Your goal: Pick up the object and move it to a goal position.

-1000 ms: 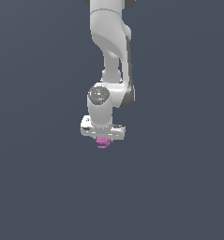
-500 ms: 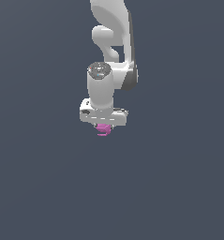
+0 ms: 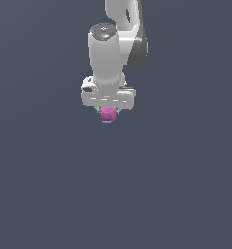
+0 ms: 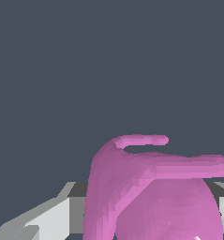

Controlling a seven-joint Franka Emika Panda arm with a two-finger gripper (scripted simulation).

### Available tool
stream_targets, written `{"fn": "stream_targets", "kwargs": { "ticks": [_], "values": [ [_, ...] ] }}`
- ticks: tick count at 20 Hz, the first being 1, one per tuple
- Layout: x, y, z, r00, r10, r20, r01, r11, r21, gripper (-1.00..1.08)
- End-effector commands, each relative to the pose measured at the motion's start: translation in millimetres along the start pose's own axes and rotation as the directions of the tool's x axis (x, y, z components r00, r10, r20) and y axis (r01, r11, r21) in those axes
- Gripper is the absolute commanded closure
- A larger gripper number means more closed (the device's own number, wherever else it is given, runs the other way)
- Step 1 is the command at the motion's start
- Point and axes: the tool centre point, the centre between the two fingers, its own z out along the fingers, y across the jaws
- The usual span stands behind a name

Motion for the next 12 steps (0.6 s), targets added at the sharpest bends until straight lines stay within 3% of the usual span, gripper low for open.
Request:
{"fn": "stream_targets", "kwargs": {
  "ticks": [1, 12],
  "values": [
    [-11, 0, -23, 1.000, 0.000, 0.000, 0.000, 1.000, 0.000, 1.08],
    [-49, -1, -113, 1.000, 0.000, 0.000, 0.000, 1.000, -0.001, 1.08]
  ]
}}
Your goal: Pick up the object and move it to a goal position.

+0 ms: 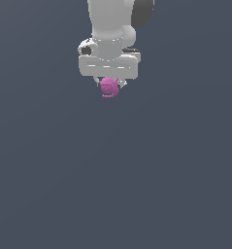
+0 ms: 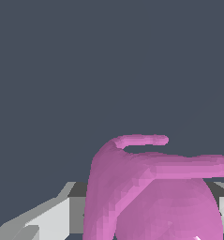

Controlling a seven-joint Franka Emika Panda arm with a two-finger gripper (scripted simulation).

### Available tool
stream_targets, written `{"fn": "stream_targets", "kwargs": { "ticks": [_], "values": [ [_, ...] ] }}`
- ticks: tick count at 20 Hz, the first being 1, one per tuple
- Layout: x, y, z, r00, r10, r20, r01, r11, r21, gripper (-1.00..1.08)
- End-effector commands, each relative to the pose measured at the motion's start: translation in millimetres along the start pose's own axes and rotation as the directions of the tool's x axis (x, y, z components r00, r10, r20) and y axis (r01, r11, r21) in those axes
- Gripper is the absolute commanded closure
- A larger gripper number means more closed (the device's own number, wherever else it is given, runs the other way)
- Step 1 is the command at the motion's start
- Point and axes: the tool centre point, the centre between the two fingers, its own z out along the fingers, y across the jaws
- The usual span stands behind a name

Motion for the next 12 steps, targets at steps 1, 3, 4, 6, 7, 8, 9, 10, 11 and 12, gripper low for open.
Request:
{"fn": "stream_targets", "kwargs": {
  "ticks": [1, 3, 4, 6, 7, 8, 9, 10, 11, 12],
  "values": [
    [-7, 0, -16, 1.000, 0.000, 0.001, 0.000, 1.000, 0.000, 1.08],
    [-11, 0, -26, 1.000, 0.000, 0.001, 0.000, 1.000, 0.000, 1.08],
    [-13, 0, -31, 1.000, 0.000, 0.001, 0.000, 1.000, 0.000, 1.08],
    [-15, -1, -38, 1.000, 0.000, 0.001, 0.000, 1.000, 0.000, 1.08],
    [-16, -1, -41, 1.000, 0.000, 0.001, 0.000, 1.000, 0.000, 1.08],
    [-17, -1, -43, 1.000, 0.000, 0.001, 0.000, 1.000, 0.000, 1.08],
    [-18, -1, -45, 1.000, 0.000, 0.001, 0.000, 1.000, 0.000, 1.08],
    [-18, -1, -46, 1.000, 0.000, 0.001, 0.000, 1.000, 0.000, 1.08],
    [-18, -1, -47, 1.000, 0.000, 0.001, 0.000, 1.000, 0.000, 1.08],
    [-18, -1, -47, 1.000, 0.000, 0.001, 0.000, 1.000, 0.000, 1.08]
  ]
}}
